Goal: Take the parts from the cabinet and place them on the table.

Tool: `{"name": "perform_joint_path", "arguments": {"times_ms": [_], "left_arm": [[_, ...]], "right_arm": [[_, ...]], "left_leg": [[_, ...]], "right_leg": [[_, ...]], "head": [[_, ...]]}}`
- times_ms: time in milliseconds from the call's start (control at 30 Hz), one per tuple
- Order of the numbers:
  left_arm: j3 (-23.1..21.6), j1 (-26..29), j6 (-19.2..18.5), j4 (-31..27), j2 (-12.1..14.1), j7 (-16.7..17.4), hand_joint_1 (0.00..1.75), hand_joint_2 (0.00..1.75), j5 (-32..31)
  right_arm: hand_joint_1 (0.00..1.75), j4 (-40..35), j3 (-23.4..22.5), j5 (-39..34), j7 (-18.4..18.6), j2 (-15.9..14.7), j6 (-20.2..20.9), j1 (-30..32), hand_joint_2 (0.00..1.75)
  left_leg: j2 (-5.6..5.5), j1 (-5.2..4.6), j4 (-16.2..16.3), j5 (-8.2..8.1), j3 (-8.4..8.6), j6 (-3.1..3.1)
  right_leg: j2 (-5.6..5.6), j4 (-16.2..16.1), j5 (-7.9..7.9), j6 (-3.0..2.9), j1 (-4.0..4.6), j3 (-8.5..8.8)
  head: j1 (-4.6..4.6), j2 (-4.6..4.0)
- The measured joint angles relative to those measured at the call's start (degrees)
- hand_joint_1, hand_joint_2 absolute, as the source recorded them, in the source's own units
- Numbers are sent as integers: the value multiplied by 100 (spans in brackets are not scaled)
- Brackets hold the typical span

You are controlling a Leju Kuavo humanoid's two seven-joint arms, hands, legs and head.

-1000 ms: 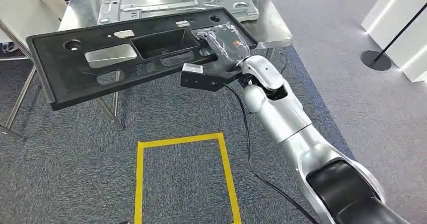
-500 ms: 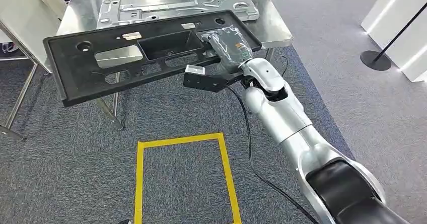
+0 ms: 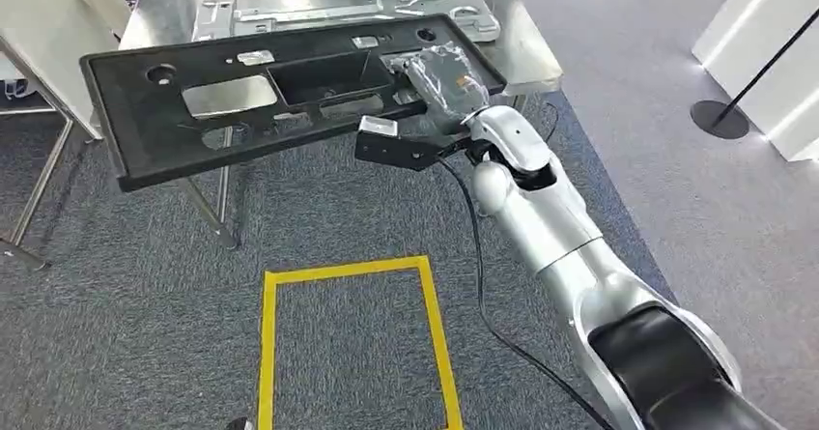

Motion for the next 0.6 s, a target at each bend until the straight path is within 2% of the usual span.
{"name": "perform_joint_path", "arguments": {"times_ms": [33, 67, 100, 133, 200, 233, 267, 333, 400, 433, 533, 567, 600], "left_arm": [[0, 2, 4, 0, 2, 0, 0, 175, 0], [0, 7, 4, 0, 2, 0, 0, 175, 0], [0, 7, 4, 2, 0, 0, 0, 175, -2], [0, 8, 4, 0, -4, 0, 0, 175, -7], [0, 2, 4, 0, -13, 2, 0, 175, -15], [0, 1, 4, 0, -13, 2, 0, 175, -15], [-2, -8, 4, 0, -13, 2, 0, 175, -20], [-2, -4, 4, 0, -13, 2, 0, 175, -24], [-2, -4, 5, 0, -13, 4, 0, 175, -24], [-2, -7, 4, 0, -13, 4, 0, 175, -26], [-2, -4, 4, 0, -13, 4, 0, 175, -50], [-2, -1, 4, 0, -13, 4, 0, 175, -50], [-2, -1, 4, 0, -13, 9, 0, 175, -52]], "right_arm": [[175, 2, -7, 0, 0, -4, 17, 24, 175], [175, 2, -9, 0, 0, -9, 28, 49, 175], [175, 2, -13, 0, 6, -11, 35, 63, 175], [175, 2, -20, 0, 7, -13, 41, 62, 175], [175, -15, -46, 0, 7, -11, 57, 54, 175], [175, -15, -63, 0, 7, -13, 59, 49, 175], [175, -18, -66, 0, 5, -11, 72, 52, 175], [175, -15, -74, 0, 11, -26, 83, 64, 175], [175, -33, -85, 0, 15, -26, 85, 58, 175], [175, -46, -85, 0, 15, -26, 85, 47, 175], [175, -50, -85, 0, 7, -26, 94, 62, 175], [175, -50, -85, 0, 7, -26, 100, 74, 175], [175, -50, -85, 0, 7, -26, 107, 80, 175]], "left_leg": [[0, 1, 3, -3, -2, -4], [-1, 4, 8, -4, -1, -8], [-4, 12, 21, -14, -1, -22], [-9, 24, 44, -29, 0, -45], [-18, 45, 127, -85, -6, -130], [-23, 19, 156, -105, -37, -176], [-24, 17, 158, -99, -48, -211], [-22, 36, 124, -83, -31, -283], [-15, 59, 152, -141, -53, -345], [-11, 58, 379, -308, -150, -360], [-12, 60, 1751, -920, -771, -396], [-12, 60, 2007, -956, -898, -395], [-12, 60, 1949, -846, -882, -382]], "right_leg": [[-2, 412, -131, 19, -15, -197], [-3, 548, -115, 30, -36, -268], [-4, 402, 19, 42, -61, -206], [-8, -2, 258, 50, -83, -3], [-27, -1108, 722, 64, -117, 541], [-10, -1180, 621, 36, -73, 581], [14, -1184, 647, -34, -56, 559], [19, -1176, 645, -101, -20, 543], [14, -1240, 691, -195, -70, 567], [13, -1249, 694, -232, -64, 569], [7, -1246, 685, -274, -23, 566], [7, -1243, 682, -280, -9, 568], [10, -1241, 679, -284, 0, 574]], "head": [[2, -2], [4, -2], [0, 0], [4, -2], [4, 0], [9, -2], [-7, 0], [-13, 0], [-15, -2], [-37, -2], [-44, 0], [-44, -2], [-42, -2]]}}
